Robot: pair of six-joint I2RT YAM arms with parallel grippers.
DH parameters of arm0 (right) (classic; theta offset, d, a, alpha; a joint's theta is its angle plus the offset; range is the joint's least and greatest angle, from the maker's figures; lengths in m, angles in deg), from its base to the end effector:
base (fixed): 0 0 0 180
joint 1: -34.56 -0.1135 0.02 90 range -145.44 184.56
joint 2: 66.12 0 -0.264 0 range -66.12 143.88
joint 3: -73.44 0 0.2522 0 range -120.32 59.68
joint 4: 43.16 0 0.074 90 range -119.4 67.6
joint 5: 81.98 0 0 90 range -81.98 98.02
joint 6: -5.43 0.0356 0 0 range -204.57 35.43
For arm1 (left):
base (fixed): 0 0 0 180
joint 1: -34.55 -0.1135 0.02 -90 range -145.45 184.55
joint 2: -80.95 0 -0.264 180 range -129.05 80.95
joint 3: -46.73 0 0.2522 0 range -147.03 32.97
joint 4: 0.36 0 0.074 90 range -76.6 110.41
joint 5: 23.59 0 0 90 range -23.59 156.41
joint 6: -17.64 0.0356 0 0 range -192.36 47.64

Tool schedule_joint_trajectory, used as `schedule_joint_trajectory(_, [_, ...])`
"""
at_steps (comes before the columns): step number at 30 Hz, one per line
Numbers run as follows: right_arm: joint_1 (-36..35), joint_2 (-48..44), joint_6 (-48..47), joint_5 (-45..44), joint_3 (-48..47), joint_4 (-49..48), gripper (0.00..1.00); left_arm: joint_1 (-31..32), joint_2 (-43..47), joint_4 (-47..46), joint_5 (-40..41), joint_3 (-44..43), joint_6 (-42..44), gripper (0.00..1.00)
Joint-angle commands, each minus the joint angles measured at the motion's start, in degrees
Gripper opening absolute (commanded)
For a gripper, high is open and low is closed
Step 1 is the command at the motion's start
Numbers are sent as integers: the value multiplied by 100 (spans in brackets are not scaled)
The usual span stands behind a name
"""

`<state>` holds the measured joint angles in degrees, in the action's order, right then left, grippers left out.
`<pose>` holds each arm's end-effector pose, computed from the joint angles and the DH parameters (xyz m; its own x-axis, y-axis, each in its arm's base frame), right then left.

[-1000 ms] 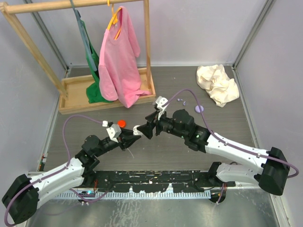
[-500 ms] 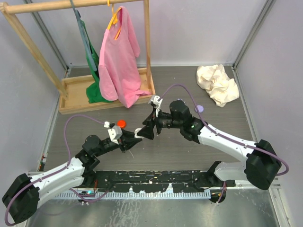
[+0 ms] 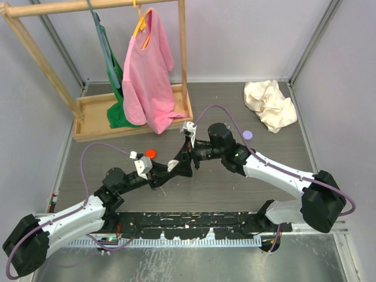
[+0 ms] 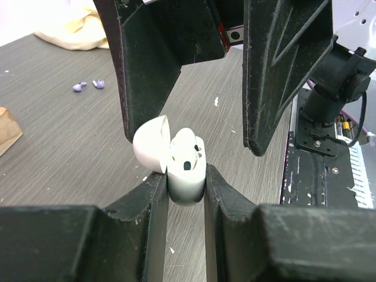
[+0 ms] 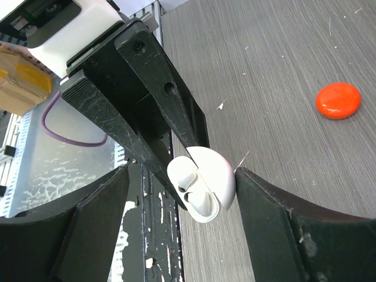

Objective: Insert the wireless bluetooth earbuds into the charging case
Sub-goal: Close the charging case.

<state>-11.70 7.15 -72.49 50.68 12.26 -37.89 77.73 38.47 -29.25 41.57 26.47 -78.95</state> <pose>0.1805 0.2235 0.2836 -0.4065 -0.2022 -0.8910 -0.9136 0.0854 0.3975 0.1096 -0.1234 0.2088 -0.0220 -0.1221 -0.9923 0.9288 0.3646 -0.0655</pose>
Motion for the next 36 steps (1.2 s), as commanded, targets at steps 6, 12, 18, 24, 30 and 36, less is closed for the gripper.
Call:
schedule_joint_trajectory(6, [25,-334,-327,208,-243,247,77,24,-23,-368,116,-246,35,0])
schedule_joint_trajectory(12, [18,-515,-464,147,-227,451,77,23,-65,-274,192,-285,33,0])
schedule_joint_trajectory(18, [18,-633,-560,148,-229,599,77,17,-109,-188,197,-334,28,0])
schedule_joint_trajectory(24, [26,-819,-578,-616,-144,680,77,17,-170,-115,352,-366,-6,0])
schedule_joint_trajectory(30, [29,-1120,-434,-2285,83,677,78,23,-411,152,817,-569,-295,1])
schedule_joint_trajectory(36, [27,-1430,-133,-4177,597,585,79,22,-667,1138,1638,-1054,-787,2])
